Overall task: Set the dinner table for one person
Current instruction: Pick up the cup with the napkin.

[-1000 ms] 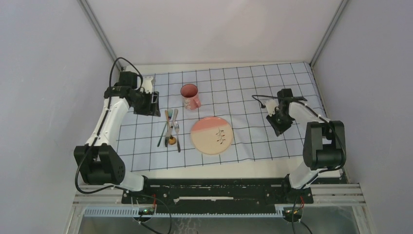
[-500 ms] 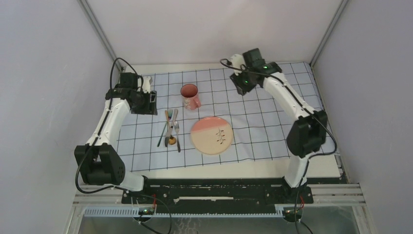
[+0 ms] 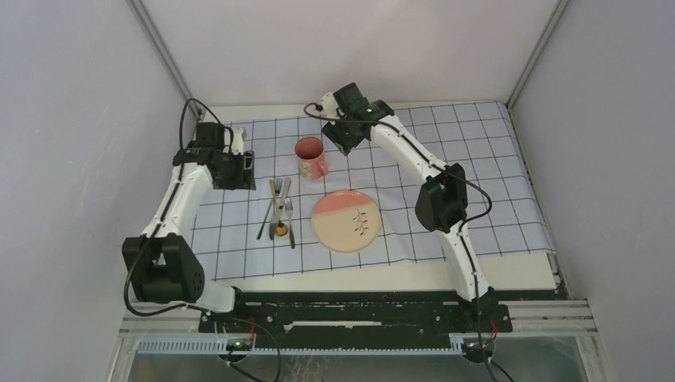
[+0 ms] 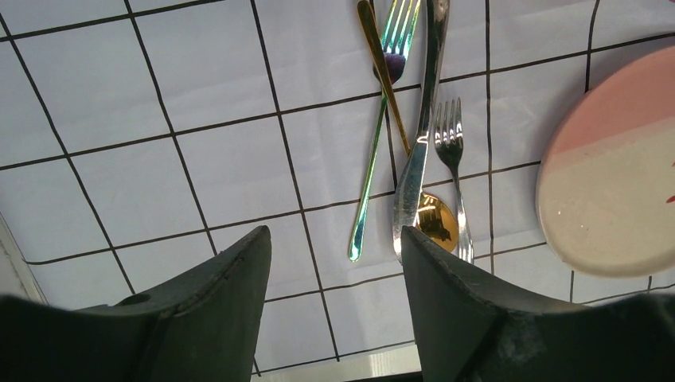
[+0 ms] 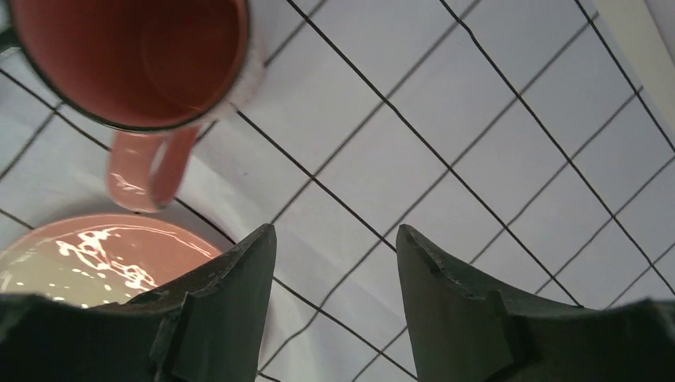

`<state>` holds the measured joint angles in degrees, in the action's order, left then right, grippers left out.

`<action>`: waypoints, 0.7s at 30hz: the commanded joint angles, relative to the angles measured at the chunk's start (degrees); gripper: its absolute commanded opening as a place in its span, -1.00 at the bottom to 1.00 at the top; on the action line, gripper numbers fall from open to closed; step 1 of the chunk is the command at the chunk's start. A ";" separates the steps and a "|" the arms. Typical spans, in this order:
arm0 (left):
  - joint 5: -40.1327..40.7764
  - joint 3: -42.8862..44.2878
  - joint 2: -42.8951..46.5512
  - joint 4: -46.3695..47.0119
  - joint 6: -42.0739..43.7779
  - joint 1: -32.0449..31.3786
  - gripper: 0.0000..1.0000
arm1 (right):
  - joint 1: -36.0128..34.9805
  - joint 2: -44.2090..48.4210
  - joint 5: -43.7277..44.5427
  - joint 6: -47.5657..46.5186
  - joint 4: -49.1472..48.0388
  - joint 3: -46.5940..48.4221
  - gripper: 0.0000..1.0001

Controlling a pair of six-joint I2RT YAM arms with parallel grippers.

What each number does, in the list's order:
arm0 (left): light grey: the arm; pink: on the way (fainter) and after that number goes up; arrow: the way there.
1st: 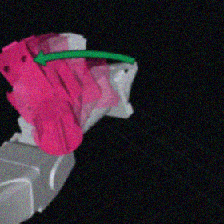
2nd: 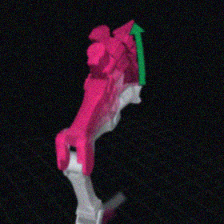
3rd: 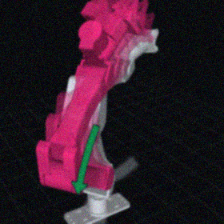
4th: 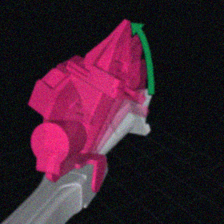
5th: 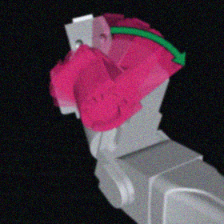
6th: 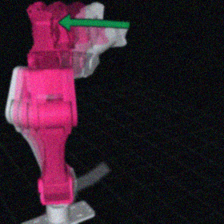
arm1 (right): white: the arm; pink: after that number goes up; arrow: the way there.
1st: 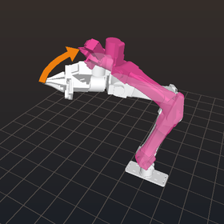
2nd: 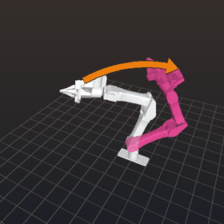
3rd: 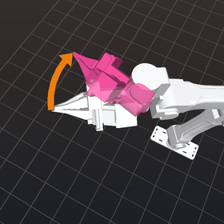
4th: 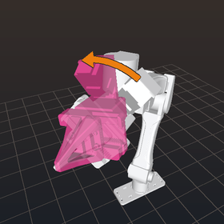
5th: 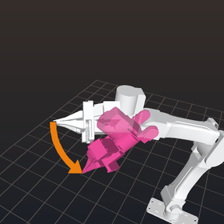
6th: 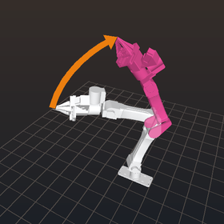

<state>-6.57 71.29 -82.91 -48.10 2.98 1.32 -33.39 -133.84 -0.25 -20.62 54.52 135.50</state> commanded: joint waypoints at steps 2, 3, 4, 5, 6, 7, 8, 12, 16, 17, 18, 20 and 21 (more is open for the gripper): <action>0.47 -1.94 4.41 3.51 -0.05 0.47 0.32 | -1.42 3.85 -0.76 2.78 -8.20 1.23 0.31; 0.99 -2.43 4.88 4.20 0.08 0.46 0.32 | -1.42 4.36 -1.19 3.38 -9.19 0.79 0.32; 2.17 -2.98 5.33 5.03 0.09 0.44 0.32 | -1.42 5.15 -1.25 4.30 -11.05 0.21 0.32; 2.70 -3.54 5.73 5.89 0.14 0.47 0.33 | -1.42 5.45 -1.20 4.63 -12.40 -0.37 0.32; 3.13 -4.05 5.99 6.51 0.22 0.44 0.33 | -1.42 5.80 -0.85 5.01 -13.60 -0.71 0.32; 3.77 -4.51 6.23 7.19 0.33 0.45 0.33 | -1.40 5.95 -0.73 5.73 -14.41 -0.64 0.31; 4.49 -5.02 6.38 7.91 0.47 0.44 0.34 | -1.34 5.86 -1.01 6.29 -14.78 -0.04 0.31; 5.28 -6.13 5.82 8.57 1.04 0.45 0.35 | -1.50 4.32 -2.57 7.86 -14.20 3.33 0.30; 4.96 -6.27 5.81 8.22 1.23 0.49 0.34 | -1.64 3.47 -3.91 9.40 -14.85 3.38 0.29; 5.03 -6.25 5.97 8.20 1.28 0.43 0.35 | -1.72 3.23 -4.87 9.72 -14.76 3.55 0.28; 4.98 -6.25 6.15 8.15 1.36 0.42 0.35 | -1.87 2.97 -5.34 10.03 -14.71 3.77 0.28; 4.55 -6.33 6.42 7.94 1.32 0.43 0.35 | -2.40 2.26 -5.99 10.02 -14.77 4.19 0.28; 4.25 -6.29 6.45 7.87 1.32 0.43 0.35 | -2.65 1.70 -6.11 9.91 -14.72 4.57 0.28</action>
<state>-2.07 65.67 -78.32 -41.60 3.46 1.32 -35.05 -132.94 -3.95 -12.69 42.11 136.55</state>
